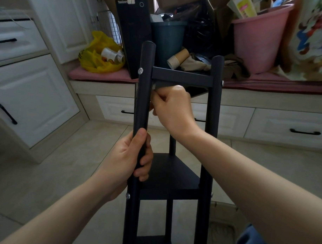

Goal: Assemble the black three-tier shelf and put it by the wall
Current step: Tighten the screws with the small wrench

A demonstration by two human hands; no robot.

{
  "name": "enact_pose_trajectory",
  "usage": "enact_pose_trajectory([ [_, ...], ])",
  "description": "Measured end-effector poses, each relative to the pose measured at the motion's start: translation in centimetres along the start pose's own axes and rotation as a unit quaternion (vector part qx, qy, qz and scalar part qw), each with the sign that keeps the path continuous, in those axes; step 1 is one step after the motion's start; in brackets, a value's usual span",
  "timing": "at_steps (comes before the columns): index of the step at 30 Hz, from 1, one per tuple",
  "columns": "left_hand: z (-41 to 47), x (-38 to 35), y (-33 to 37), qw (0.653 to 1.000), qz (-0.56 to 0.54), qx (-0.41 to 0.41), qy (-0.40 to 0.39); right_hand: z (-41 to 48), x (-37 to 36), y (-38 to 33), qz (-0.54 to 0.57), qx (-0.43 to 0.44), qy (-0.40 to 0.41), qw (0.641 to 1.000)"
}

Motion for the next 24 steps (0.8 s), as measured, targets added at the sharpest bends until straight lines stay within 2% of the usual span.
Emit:
enact_pose_trajectory([
  [7, -0.3, 0.3, -0.3, 1.0, -0.009, 0.007, -0.001, 0.0, -0.6, -0.3, -0.047, 0.088, 0.05, 0.994],
  [13, -0.7, 0.3, -0.3, 1.0, -0.003, 0.014, -0.011, -0.2, -0.8, -0.5, -0.049, 0.127, 0.075, 0.988],
  [17, -0.6, 0.5, 0.3, 1.0, 0.011, 0.008, 0.008, -0.4, -1.0, -0.8, -0.041, 0.111, 0.061, 0.991],
  [21, -0.4, 0.3, 0.5, 1.0, 0.013, 0.005, 0.01, -0.2, -0.9, -0.2, -0.007, 0.034, 0.034, 0.999],
  [24, -0.3, 0.5, 0.5, 1.0, 0.008, 0.003, 0.007, 0.1, 0.1, -0.3, -0.019, 0.014, 0.042, 0.999],
])
Point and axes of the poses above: each hand's wrist, its own z-axis towards the middle knuckle, its own x-axis out of the back of the hand, y = z × x, the point moved 8 cm from there along z, towards the middle knuckle, and after that the axes turned 5 degrees about y, right-handed, at the moved point
